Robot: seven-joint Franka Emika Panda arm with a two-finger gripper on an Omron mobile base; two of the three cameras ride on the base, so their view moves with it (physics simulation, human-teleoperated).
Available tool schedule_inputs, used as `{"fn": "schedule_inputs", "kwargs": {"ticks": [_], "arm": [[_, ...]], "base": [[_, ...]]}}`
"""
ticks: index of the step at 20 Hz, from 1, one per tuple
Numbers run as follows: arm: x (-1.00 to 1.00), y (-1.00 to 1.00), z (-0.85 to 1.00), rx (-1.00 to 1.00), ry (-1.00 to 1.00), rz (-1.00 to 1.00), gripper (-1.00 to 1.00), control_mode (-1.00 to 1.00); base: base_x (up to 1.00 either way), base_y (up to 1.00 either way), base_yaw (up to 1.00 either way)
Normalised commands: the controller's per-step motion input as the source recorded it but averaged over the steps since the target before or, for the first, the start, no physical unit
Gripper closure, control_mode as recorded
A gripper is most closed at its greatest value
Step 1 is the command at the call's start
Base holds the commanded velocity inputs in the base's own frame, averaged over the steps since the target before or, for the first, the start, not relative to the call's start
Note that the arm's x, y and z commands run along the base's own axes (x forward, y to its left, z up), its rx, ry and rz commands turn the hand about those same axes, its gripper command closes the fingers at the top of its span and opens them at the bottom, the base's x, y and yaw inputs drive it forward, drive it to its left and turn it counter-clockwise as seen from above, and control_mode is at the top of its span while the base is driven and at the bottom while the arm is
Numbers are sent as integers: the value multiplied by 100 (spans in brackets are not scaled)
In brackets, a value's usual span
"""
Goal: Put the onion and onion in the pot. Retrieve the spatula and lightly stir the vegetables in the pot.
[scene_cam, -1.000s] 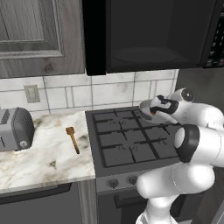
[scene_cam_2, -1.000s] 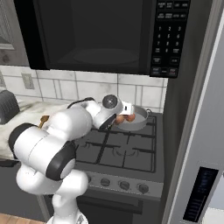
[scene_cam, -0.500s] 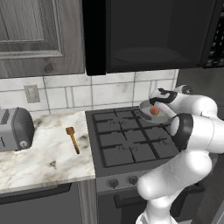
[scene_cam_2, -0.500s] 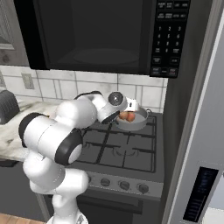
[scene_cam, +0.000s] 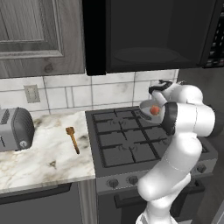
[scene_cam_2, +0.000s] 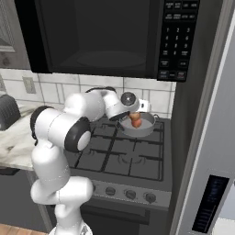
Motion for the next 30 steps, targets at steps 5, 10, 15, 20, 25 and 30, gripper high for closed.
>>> {"fn": "schedule_inputs", "kwargs": {"ticks": [5,10,15,20,25,30], "arm": [[7,-8,-19,3,-1,0,100,-100],[0,-2,-21,5,-1,1,100,-100],[0,-1,-16,2,0,0,100,-100],[13,-3,-13,0,1,0,100,-100],[18,-6,-9,0,4,0,100,-100],[18,-6,-20,0,6,0,100,-100]], "base": [[0,0,0],[0,0,0],[0,0,0],[0,0,0],[0,0,0],[0,0,0]]}}
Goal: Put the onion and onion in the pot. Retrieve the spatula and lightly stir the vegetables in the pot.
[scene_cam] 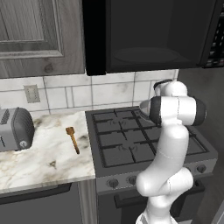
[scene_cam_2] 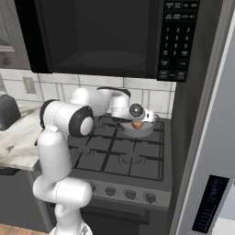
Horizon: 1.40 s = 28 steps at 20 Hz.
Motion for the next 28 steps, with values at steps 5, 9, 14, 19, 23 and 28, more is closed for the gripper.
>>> {"fn": "schedule_inputs", "kwargs": {"ticks": [5,9,14,19,23,28], "arm": [[21,-6,-12,0,4,0,100,-100],[11,-3,-13,0,0,0,100,-100],[10,0,-20,0,0,0,100,-100],[4,-2,-23,0,0,0,100,-100],[9,-4,-12,0,0,0,-100,-100],[13,-11,-3,0,0,0,-100,-100]], "base": [[0,0,0],[0,0,0],[0,0,0],[0,0,0],[0,0,0],[0,0,0]]}}
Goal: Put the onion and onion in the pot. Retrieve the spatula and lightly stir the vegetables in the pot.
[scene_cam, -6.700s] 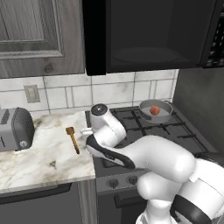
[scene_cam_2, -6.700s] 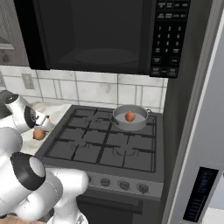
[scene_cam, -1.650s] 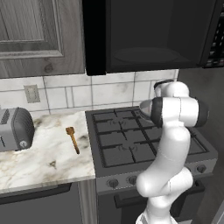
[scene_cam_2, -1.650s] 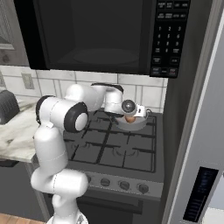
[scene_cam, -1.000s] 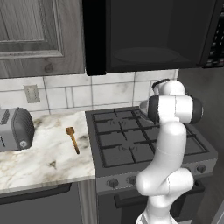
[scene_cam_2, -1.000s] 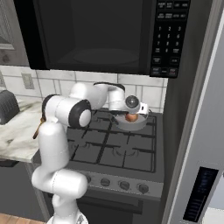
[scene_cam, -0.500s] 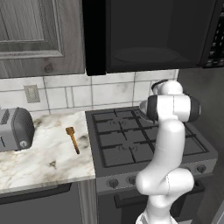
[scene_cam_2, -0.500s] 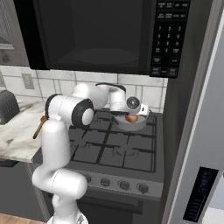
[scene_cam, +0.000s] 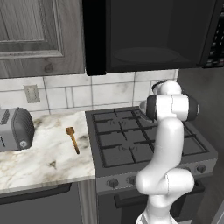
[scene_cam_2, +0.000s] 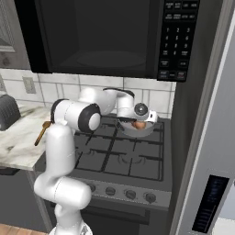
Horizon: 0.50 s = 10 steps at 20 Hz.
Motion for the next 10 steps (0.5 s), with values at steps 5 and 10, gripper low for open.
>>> {"fn": "schedule_inputs", "kwargs": {"ticks": [5,10], "arm": [[5,-14,0,0,0,0,-100,-100],[-16,-5,11,0,0,0,-100,-100]], "base": [[0,0,0],[0,0,0]]}}
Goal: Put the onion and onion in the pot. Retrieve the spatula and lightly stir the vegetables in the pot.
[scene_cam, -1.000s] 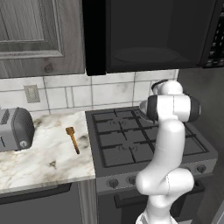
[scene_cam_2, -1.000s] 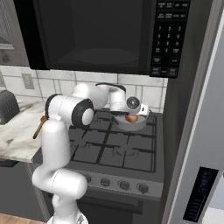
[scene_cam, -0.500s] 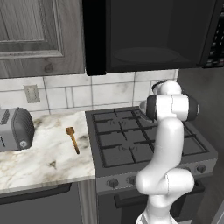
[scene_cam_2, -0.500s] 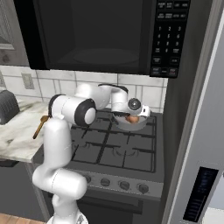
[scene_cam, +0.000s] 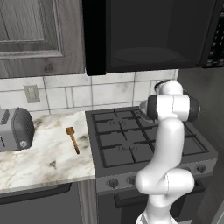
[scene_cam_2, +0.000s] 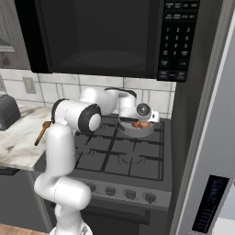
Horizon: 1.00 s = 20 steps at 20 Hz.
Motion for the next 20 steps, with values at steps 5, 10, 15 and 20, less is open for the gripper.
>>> {"fn": "schedule_inputs", "kwargs": {"ticks": [5,10,15,20], "arm": [[-17,1,18,0,0,0,-100,-100],[-2,7,19,0,1,0,-100,-100],[0,15,19,0,0,0,-100,-100],[-2,20,12,-1,0,0,-100,-100]], "base": [[0,0,0],[0,0,0],[0,0,0],[0,0,0]]}}
